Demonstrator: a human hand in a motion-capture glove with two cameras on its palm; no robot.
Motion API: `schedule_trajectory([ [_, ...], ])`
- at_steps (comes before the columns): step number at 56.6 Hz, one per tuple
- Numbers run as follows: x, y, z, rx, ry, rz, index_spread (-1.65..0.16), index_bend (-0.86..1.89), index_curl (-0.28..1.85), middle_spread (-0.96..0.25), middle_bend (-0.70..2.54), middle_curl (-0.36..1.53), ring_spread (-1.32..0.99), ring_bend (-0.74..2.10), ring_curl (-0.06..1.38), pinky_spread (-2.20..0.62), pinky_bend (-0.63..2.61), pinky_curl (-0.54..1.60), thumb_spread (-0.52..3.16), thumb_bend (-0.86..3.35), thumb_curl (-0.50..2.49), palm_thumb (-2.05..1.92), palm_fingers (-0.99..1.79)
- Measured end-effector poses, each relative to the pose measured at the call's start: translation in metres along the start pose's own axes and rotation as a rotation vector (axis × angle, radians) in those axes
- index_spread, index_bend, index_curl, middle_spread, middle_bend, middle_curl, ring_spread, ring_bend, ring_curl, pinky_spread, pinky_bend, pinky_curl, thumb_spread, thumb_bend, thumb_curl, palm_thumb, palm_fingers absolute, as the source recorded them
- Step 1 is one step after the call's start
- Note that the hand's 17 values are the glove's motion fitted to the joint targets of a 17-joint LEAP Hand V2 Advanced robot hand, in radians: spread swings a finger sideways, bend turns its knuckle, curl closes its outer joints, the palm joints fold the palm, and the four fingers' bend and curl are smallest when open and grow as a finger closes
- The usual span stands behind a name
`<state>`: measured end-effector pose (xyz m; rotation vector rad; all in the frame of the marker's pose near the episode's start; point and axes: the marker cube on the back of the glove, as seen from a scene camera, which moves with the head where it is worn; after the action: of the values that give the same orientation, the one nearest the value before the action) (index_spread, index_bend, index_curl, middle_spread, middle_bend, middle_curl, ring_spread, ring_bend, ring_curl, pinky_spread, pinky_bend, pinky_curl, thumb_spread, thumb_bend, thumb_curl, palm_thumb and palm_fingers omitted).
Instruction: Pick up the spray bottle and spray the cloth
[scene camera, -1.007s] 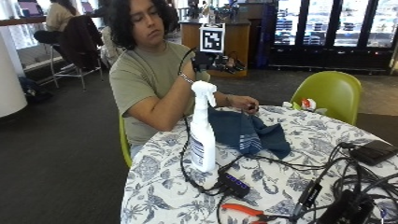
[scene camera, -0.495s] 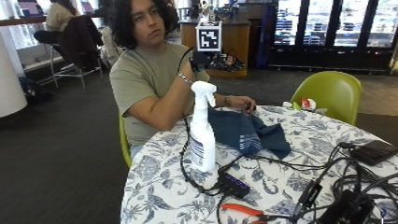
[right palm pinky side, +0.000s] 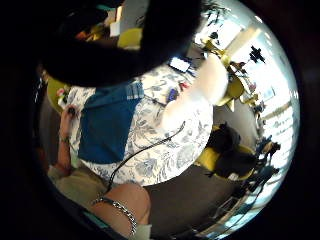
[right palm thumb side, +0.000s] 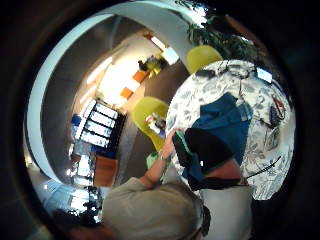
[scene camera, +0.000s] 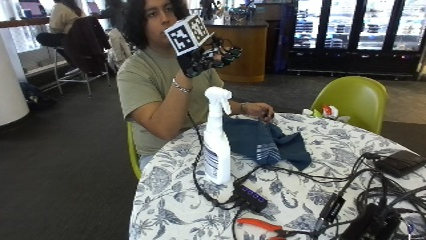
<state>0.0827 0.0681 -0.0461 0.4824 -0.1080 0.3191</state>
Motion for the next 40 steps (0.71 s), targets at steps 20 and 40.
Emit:
schedule_trajectory([
  [20, 0.072, 0.052, -0.016, 0.226, -0.254, 0.322, -0.4, 0.14, 0.27, 0.05, 0.18, 0.28, -0.01, 0.3, 0.28, 0.23, 0.32, 0.33, 1.07, -0.02, 0.33, 0.63, 0.33],
  [40, 0.119, 0.066, 0.033, 0.473, -0.645, 0.546, -0.37, 0.12, 0.24, 0.09, 0.17, 0.29, 0.02, 0.36, 0.32, 0.22, 0.39, 0.36, 1.05, -0.02, 0.37, 0.73, 0.28],
])
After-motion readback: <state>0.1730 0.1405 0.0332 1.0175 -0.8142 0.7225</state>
